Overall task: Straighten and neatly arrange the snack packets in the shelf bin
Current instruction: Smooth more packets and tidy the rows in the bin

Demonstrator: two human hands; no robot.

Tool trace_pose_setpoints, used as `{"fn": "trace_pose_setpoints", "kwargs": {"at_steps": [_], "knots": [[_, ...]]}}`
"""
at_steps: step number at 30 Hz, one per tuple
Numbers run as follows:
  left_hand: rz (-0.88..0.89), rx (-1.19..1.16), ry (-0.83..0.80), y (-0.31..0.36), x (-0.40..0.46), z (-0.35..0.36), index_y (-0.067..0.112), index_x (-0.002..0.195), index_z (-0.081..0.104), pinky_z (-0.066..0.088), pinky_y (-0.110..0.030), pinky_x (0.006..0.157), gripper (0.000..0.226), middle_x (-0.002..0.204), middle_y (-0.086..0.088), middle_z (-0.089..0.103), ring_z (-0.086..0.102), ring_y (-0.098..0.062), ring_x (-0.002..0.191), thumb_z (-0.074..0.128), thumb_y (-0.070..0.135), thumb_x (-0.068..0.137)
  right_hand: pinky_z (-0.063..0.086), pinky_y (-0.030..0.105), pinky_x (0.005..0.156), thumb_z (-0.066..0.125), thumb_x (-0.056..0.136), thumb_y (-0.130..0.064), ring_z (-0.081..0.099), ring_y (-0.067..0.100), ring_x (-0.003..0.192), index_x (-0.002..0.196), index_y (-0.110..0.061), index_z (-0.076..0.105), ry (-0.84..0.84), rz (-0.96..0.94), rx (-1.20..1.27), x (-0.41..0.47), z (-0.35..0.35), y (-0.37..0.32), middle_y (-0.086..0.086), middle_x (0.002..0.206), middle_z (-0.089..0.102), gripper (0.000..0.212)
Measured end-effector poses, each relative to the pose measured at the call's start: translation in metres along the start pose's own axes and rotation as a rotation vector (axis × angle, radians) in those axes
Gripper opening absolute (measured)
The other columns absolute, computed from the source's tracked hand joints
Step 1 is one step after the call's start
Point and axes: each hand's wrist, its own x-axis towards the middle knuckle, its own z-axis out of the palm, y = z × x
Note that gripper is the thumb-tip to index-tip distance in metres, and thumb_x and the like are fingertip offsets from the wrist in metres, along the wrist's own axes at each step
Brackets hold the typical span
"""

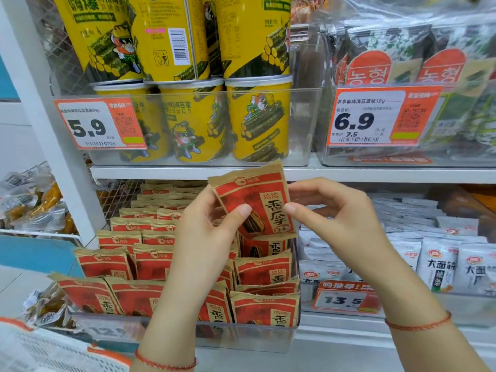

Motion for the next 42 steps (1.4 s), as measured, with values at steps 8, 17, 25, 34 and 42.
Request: {"fn": "trace_pose_setpoints", "kwargs": {"at_steps": [8, 17, 25, 34, 42], "knots": [[-0.004, 0.213, -0.086, -0.006, 0.002, 0.001, 0.042, 0.096, 0.062, 0.049, -0.025, 0.09, 0.027, 0.097, 0.029, 0.069, 0.062, 0.006, 0.101, 0.064, 0.015, 0.092, 0.052, 0.02, 0.074, 0.071, 0.082, -0.021, 0.066, 0.001, 0.083, 0.092, -0.036, 0.069, -0.006, -0.003, -0.131, 0.002, 0.003, 0.009, -0.017, 0.088, 0.072, 0.018], [-0.096, 0.509, -0.129, -0.01, -0.002, 0.012, 0.027, 0.142, 0.046, 0.04, -0.02, 0.101, 0.051, 0.137, 0.011, 0.055, 0.053, -0.003, 0.121, 0.059, 0.011, 0.095, 0.05, 0.029, 0.073, 0.063, 0.09, -0.035, 0.063, 0.006, 0.082, 0.084, -0.037, 0.064, -0.087, 0.154, -0.68, 0.004, 0.007, 0.031, -0.021, 0.071, 0.059, 0.006], [-0.045, 0.671, -0.231, 0.007, -0.004, -0.007, 0.04, 0.109, 0.067, 0.037, -0.02, 0.085, 0.017, 0.111, 0.025, 0.061, 0.05, 0.003, 0.106, 0.059, 0.035, 0.095, 0.047, 0.016, 0.077, 0.063, 0.071, -0.06, 0.061, -0.009, 0.084, 0.079, -0.037, 0.072, -0.252, 0.159, -0.46, 0.002, 0.0, 0.003, -0.023, 0.079, 0.069, 0.026], [-0.048, 0.619, -0.25, 0.006, -0.003, -0.009, 0.042, 0.113, 0.063, 0.04, -0.024, 0.085, 0.021, 0.088, 0.037, 0.054, 0.053, 0.005, 0.104, 0.056, 0.043, 0.093, 0.048, 0.032, 0.087, 0.065, 0.087, -0.041, 0.061, 0.006, 0.095, 0.084, -0.036, 0.071, -0.385, 0.193, -0.725, 0.001, 0.012, 0.008, -0.015, 0.098, 0.07, 0.008], [-0.056, 0.407, -0.13, 0.001, -0.002, -0.009, 0.039, 0.135, 0.047, 0.048, -0.033, 0.099, 0.045, 0.122, 0.023, 0.057, 0.056, 0.004, 0.109, 0.057, 0.044, 0.091, 0.046, 0.041, 0.071, 0.041, 0.097, -0.036, 0.059, 0.017, 0.077, 0.095, -0.032, 0.049, -0.052, -0.039, -0.57, -0.001, 0.014, 0.009, -0.006, 0.084, 0.066, 0.01]]}}
